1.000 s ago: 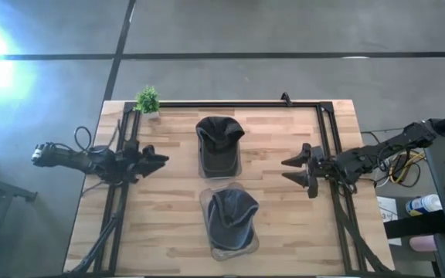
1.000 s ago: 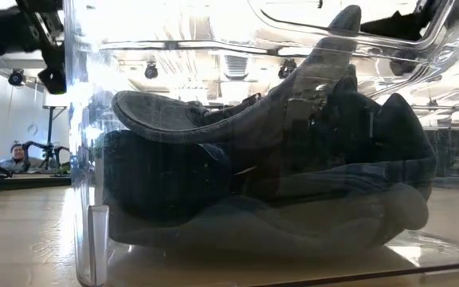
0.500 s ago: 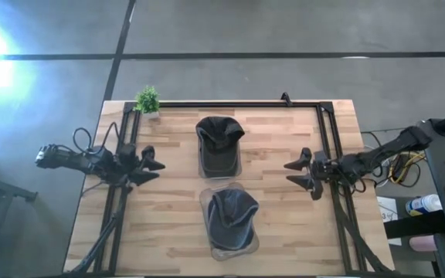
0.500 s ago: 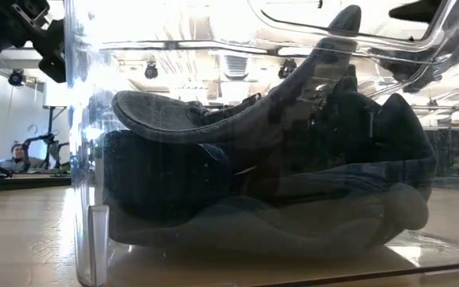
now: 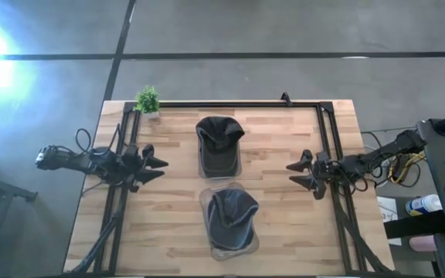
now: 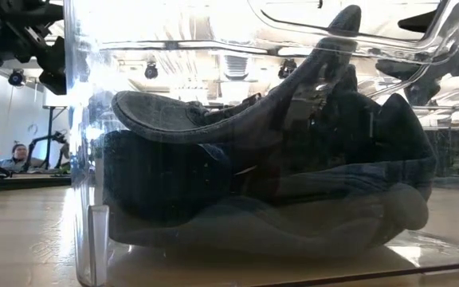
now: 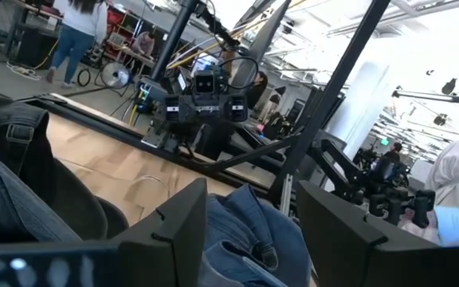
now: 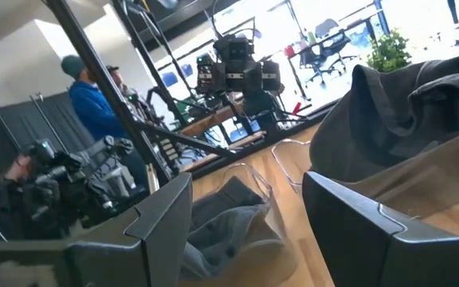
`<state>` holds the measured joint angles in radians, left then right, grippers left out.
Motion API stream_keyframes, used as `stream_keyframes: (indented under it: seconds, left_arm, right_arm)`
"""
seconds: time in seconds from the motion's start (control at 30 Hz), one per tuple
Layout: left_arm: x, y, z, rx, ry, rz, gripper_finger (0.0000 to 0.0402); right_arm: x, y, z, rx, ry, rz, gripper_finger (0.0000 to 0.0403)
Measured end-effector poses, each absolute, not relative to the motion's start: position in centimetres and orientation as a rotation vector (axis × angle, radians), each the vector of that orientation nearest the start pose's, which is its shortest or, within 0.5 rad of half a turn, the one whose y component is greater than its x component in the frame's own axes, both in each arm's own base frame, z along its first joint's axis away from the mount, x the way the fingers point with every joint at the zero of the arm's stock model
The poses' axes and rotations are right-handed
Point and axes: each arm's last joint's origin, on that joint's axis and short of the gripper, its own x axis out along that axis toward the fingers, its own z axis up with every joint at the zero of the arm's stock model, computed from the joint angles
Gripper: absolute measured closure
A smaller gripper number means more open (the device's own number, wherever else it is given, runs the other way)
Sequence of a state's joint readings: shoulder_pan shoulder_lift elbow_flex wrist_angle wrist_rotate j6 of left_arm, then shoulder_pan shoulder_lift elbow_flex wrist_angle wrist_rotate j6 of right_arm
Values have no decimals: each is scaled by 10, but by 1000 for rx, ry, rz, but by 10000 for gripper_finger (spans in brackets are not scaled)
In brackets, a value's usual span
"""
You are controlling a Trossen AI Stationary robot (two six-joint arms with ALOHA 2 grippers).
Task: Pick & Place hat
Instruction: Return to Home Position
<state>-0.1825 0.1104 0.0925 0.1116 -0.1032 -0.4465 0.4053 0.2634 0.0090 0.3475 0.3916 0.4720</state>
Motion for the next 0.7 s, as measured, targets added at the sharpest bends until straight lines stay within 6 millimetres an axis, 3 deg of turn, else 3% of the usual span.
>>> stream_keyframes:
  seconds: [0.7]
  left_arm:
    - [92, -12, 195, -470, -150, -98, 216]
  right_arm:
    - [101, 31, 182, 510, -134, 43, 170]
